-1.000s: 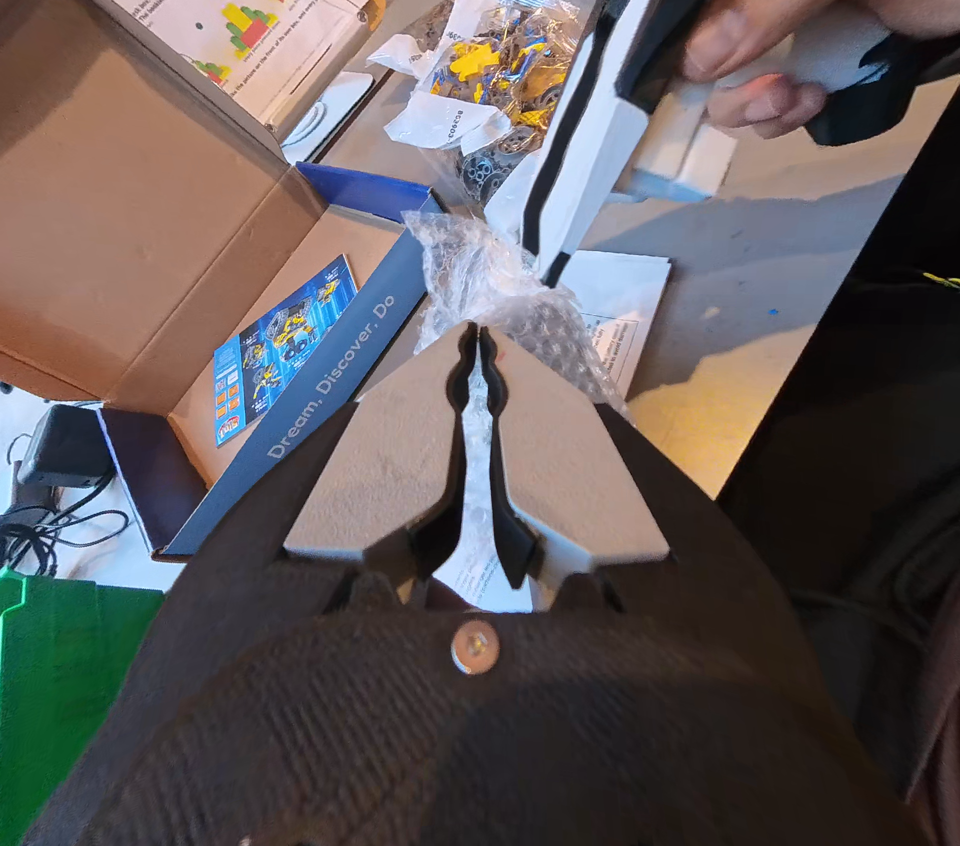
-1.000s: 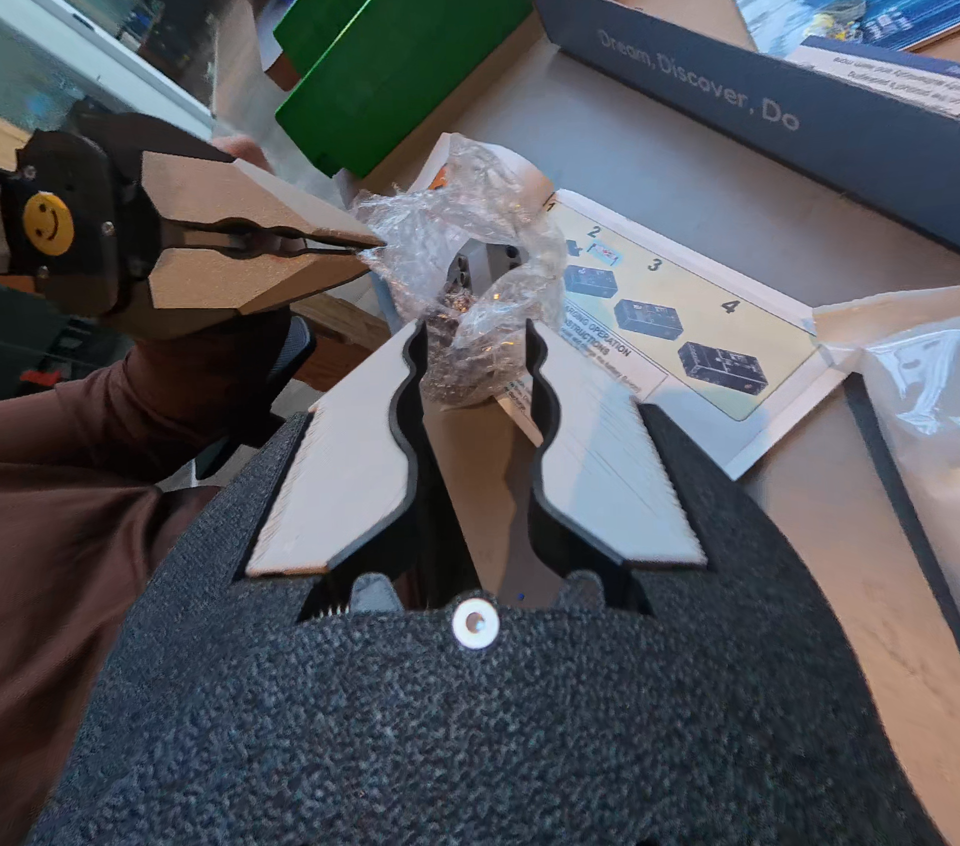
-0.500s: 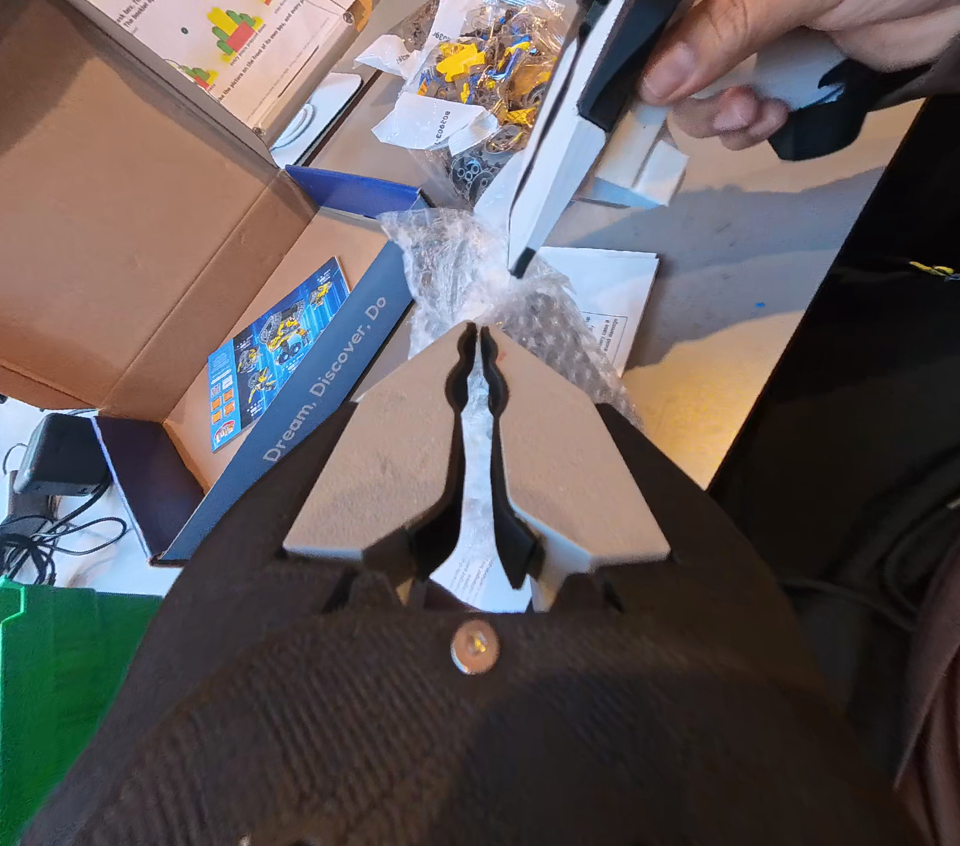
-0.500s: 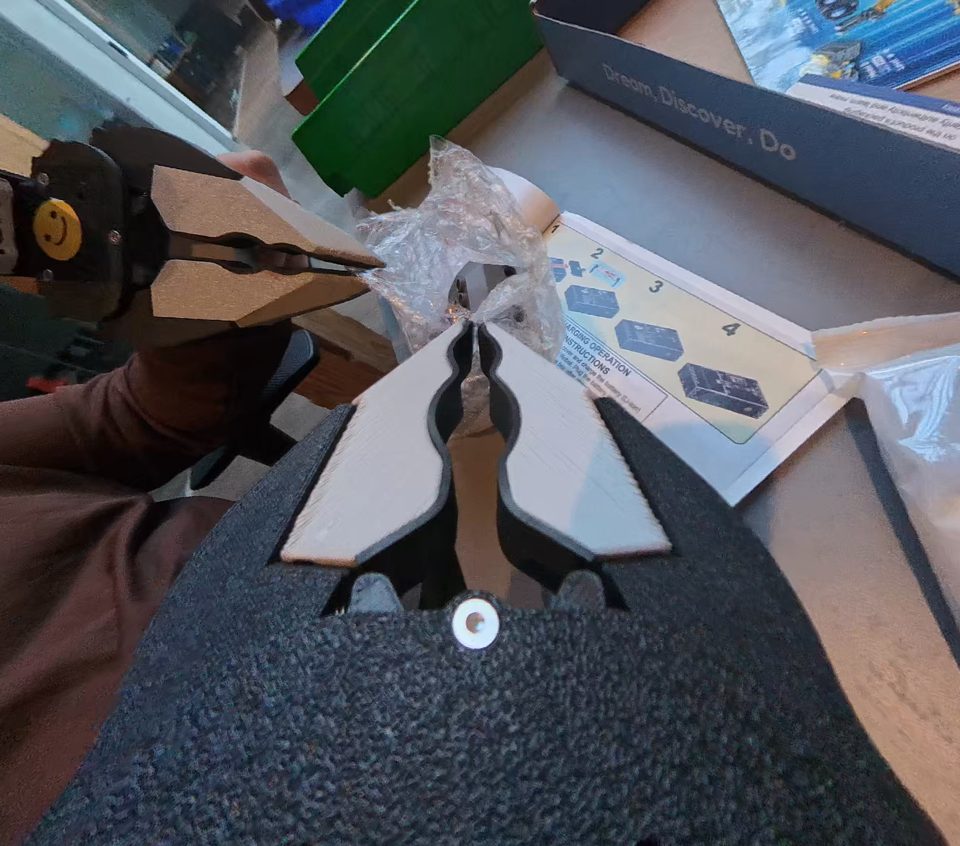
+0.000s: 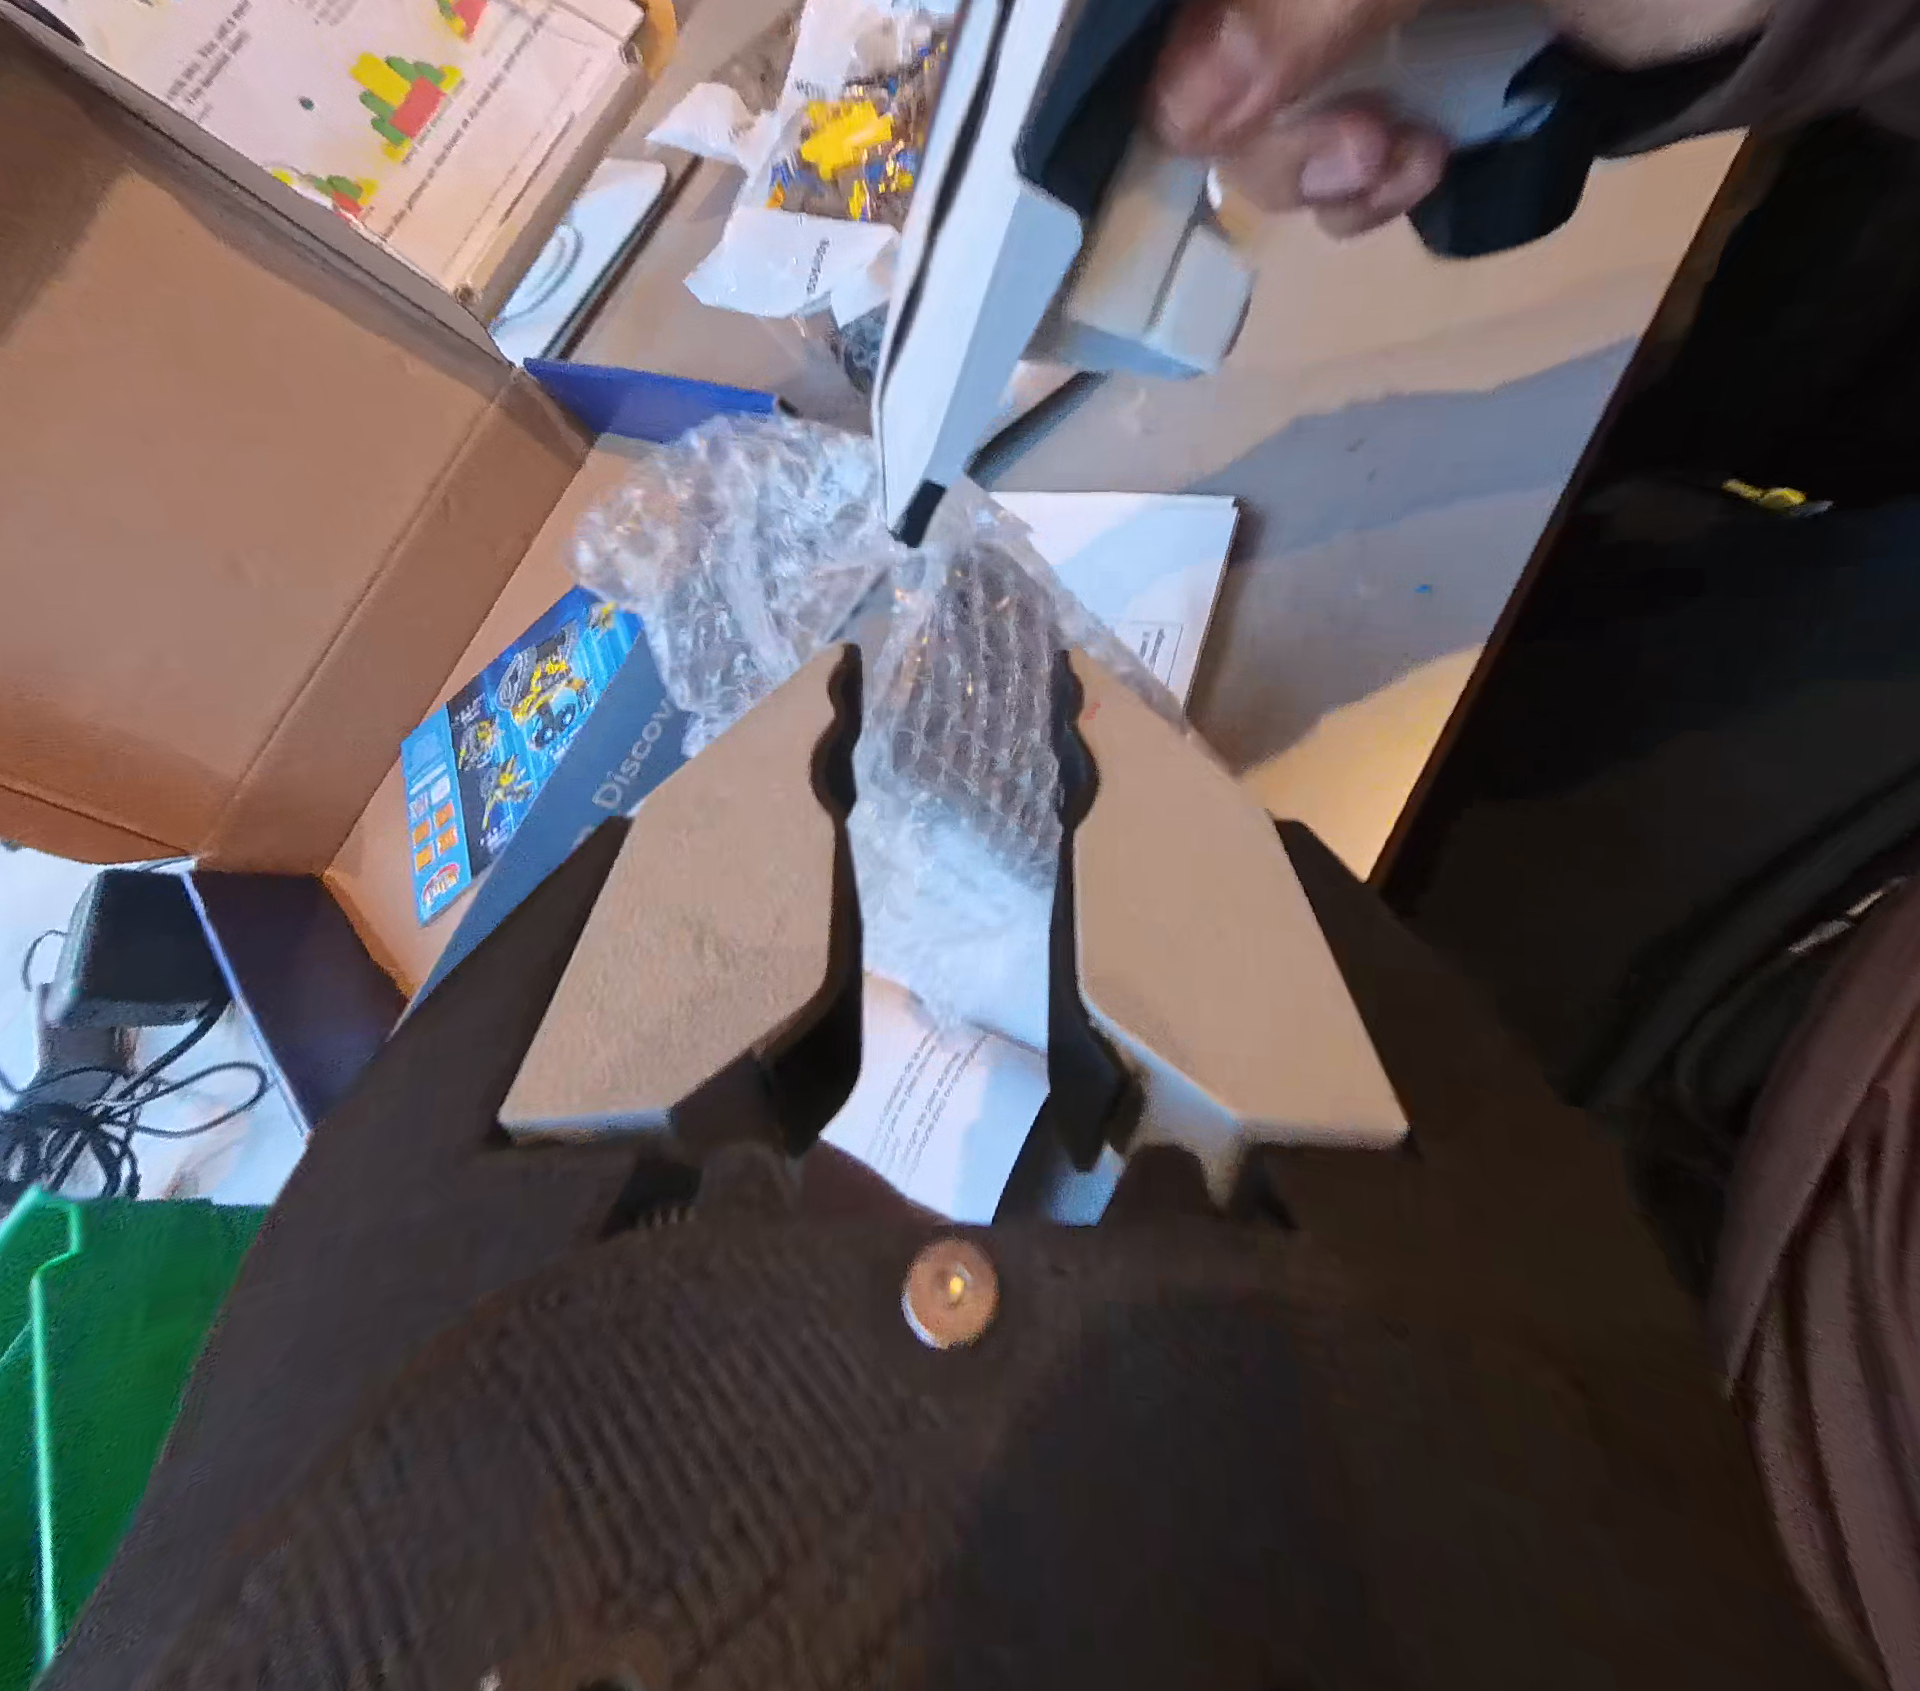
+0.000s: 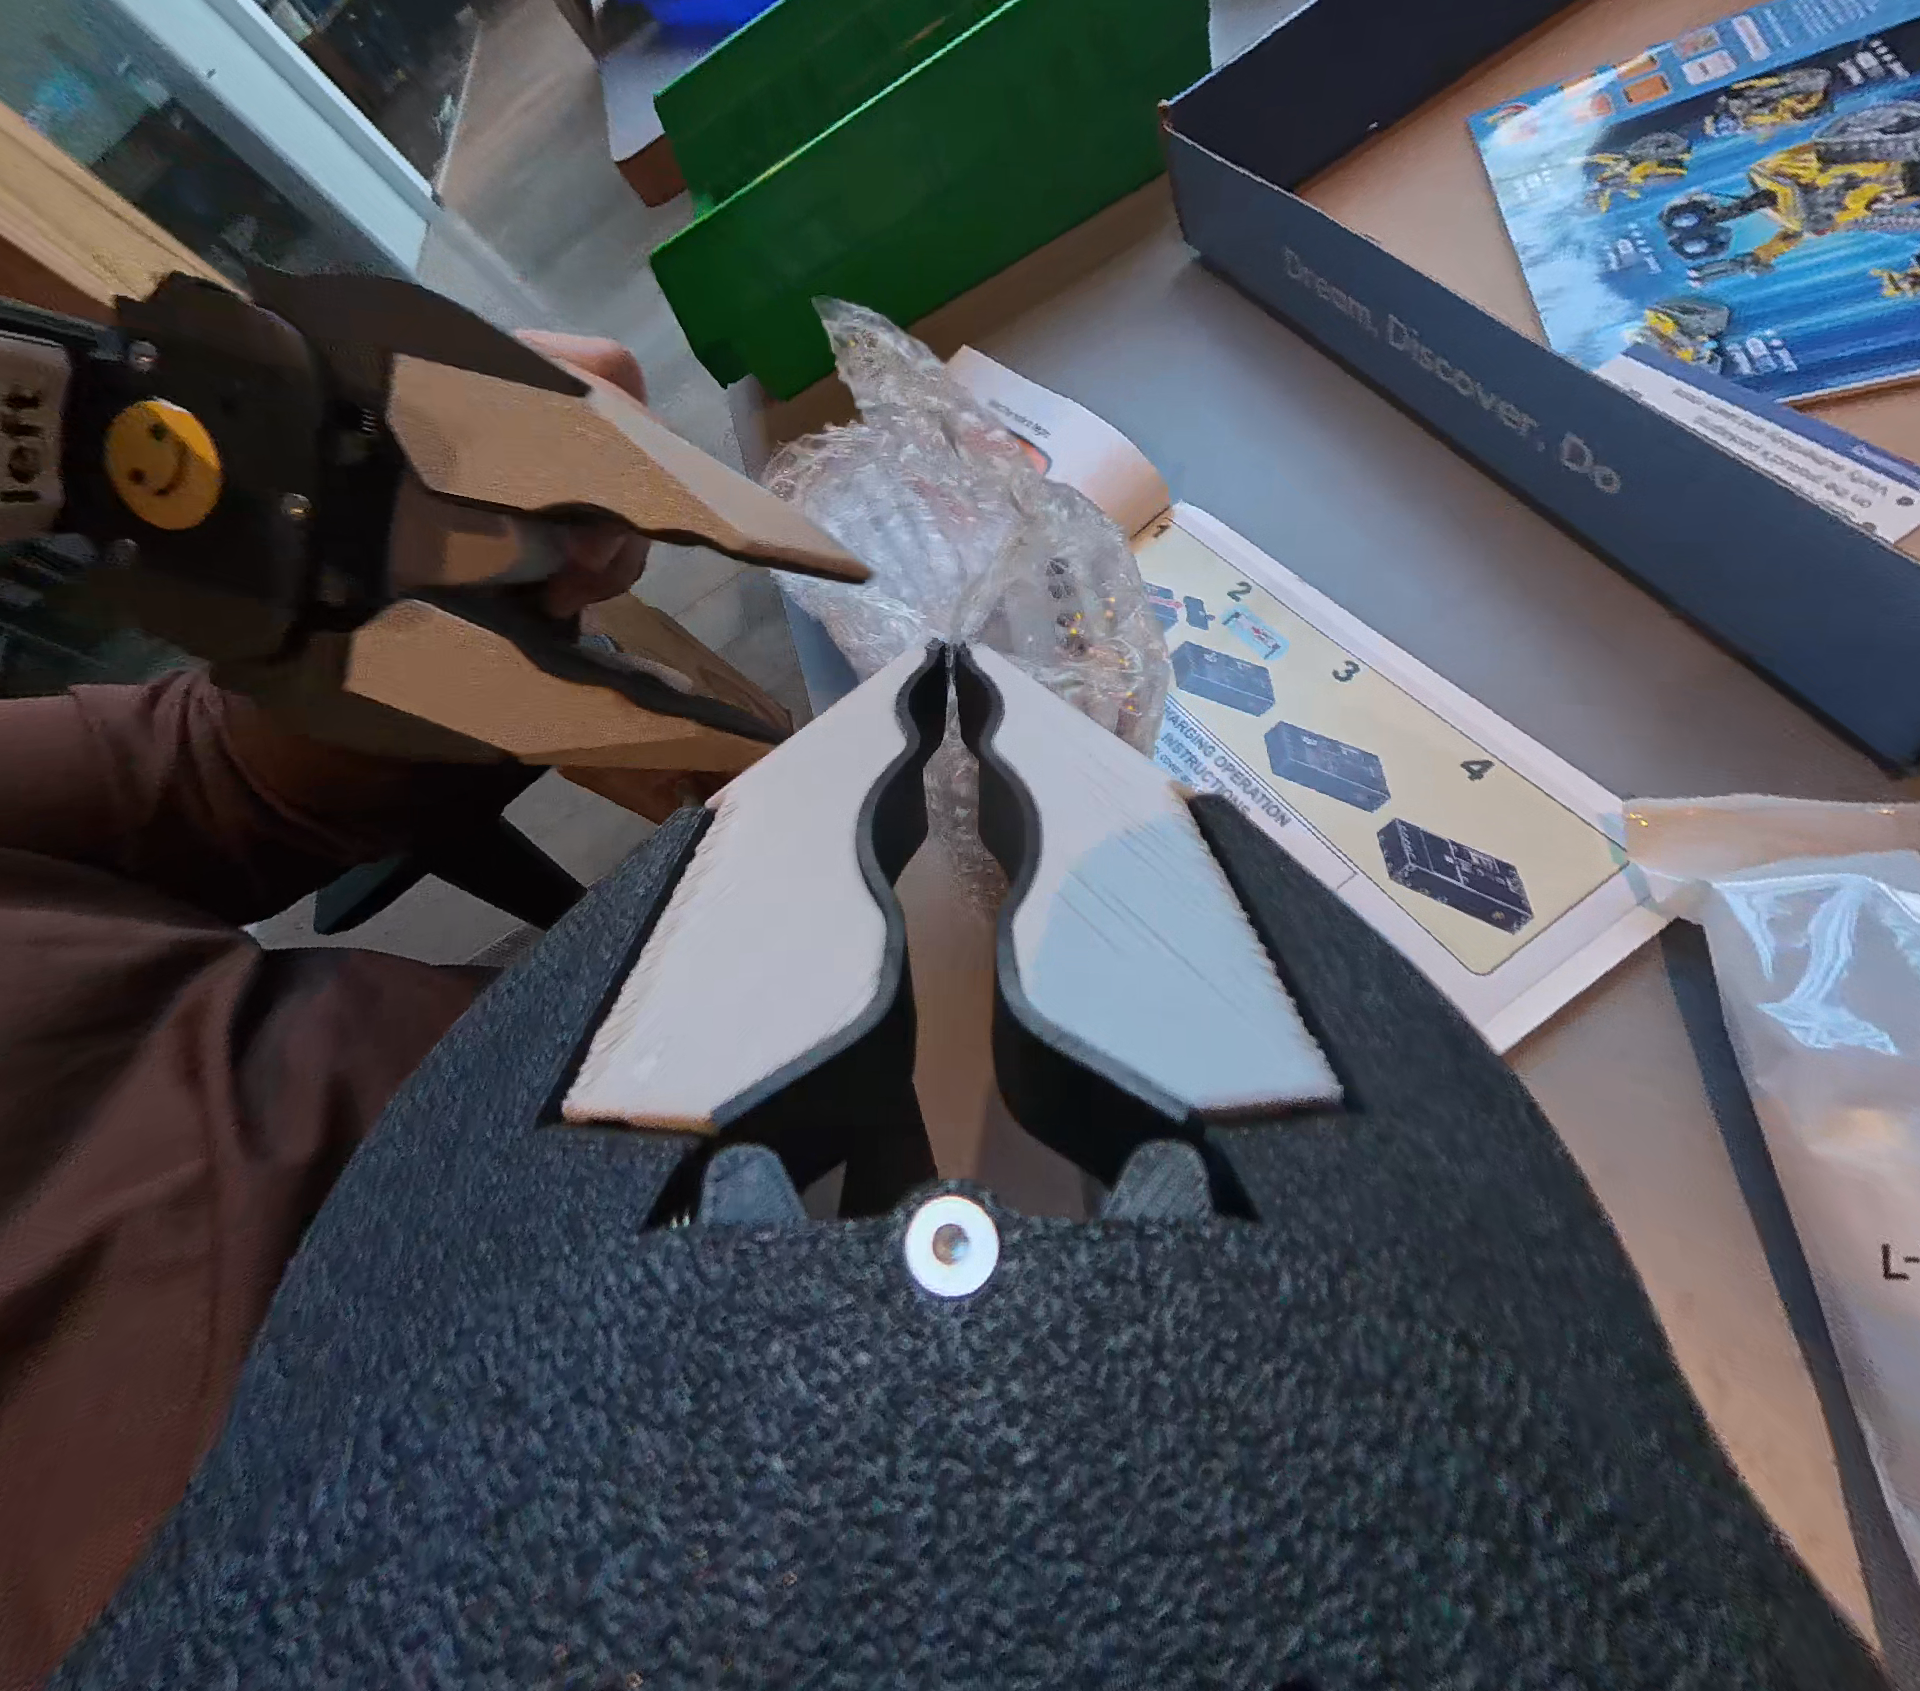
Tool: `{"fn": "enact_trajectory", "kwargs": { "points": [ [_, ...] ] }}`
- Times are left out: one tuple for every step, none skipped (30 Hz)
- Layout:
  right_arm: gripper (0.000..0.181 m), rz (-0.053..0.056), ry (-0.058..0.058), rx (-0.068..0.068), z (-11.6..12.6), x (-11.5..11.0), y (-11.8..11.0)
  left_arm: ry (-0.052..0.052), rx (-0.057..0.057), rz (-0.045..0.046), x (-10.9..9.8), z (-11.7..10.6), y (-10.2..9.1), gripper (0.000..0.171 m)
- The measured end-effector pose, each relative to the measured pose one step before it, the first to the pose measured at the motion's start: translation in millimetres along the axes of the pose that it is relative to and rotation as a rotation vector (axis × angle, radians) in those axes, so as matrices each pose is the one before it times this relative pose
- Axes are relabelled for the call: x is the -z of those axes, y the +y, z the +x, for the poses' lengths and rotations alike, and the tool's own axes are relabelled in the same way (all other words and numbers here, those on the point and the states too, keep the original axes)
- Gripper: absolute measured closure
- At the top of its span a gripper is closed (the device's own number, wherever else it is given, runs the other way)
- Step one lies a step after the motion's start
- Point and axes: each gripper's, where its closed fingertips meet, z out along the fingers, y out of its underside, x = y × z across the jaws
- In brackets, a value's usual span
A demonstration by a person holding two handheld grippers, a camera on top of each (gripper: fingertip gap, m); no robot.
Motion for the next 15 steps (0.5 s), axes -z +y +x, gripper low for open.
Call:
{"fn": "enact_trajectory", "kwargs": {
  "points": [
    [0.181, -0.0013, -0.0025, 0.0097, -2.52, -0.33, -0.36, -0.0005, -0.0042, -0.01178, -2.43, 0.44, 2.88, 0.138],
    [0.181, -0.0038, 0.0027, 0.0088, -1.85, -0.42, 0.33, 0.0009, -0.0013, -0.00132, -1.42, 0.48, 0.37, 0.138],
    [0.181, -0.0029, 0.0041, 0.0093, -1.42, -0.29, 0.41, -0.0008, 0.0023, 0.00719, -0.53, 0.11, -1.47, 0.140],
    [0.181, -0.0022, 0.0004, 0.0083, -1.83, -0.24, 0.25, -0.0043, 0.0037, 0.00800, -0.18, -0.17, -1.79, 0.141],
    [0.181, -0.0034, -0.0027, 0.0069, -2.18, -0.31, 0.35, -0.0023, -0.0010, 0.00458, -0.17, 0.60, -1.14, 0.143],
    [0.181, -0.0030, -0.0025, 0.0068, -2.18, -0.26, 0.34, -0.0023, -0.0070, -0.00144, -0.68, 0.92, -0.02, 0.146],
    [0.181, -0.0026, -0.0010, 0.0072, -1.89, -0.21, 0.15, -0.0039, -0.0094, -0.00789, -1.08, 0.68, 1.14, 0.148],
    [0.181, -0.0041, -0.0001, 0.0076, -1.68, -0.22, 0.38, -0.0067, -0.0104, -0.00989, -1.20, 0.00, 1.61, 0.151],
    [0.181, -0.0043, 0.0012, 0.0077, -1.18, -0.14, 0.28, -0.0130, -0.0095, -0.00446, -0.80, -1.03, 0.81, 0.156],
    [0.181, -0.0012, 0.0018, 0.0061, -0.79, 0.13, -0.23, -0.0049, -0.0126, -0.00072, -0.38, -0.01, 0.25, 0.161],
    [0.181, 0.0008, -0.0002, 0.0034, -0.73, 0.48, -0.51, 0.0053, -0.0145, -0.00077, 0.16, 1.57, 0.14, 0.171],
    [0.181, 0.0009, -0.0003, 0.0013, -0.43, 0.49, -0.48, -0.0026, -0.0112, -0.00293, 0.03, 0.18, -0.13, 0.171],
    [0.181, 0.0009, 0.0066, 0.0020, 1.07, 0.73, -0.32, -0.0021, -0.0036, -0.00943, -0.27, -0.05, 0.28, 0.171],
    [0.181, -0.0009, 0.0142, 0.0052, 2.34, 0.33, 0.13, 0.0038, 0.0021, -0.00538, -0.17, 0.49, -0.38, 0.171],
    [0.181, -0.0016, 0.0143, 0.0067, 2.47, 0.16, 0.35, 0.0026, 0.0031, -0.00180, 0.00, 0.21, -0.43, 0.171]
  ]
}}
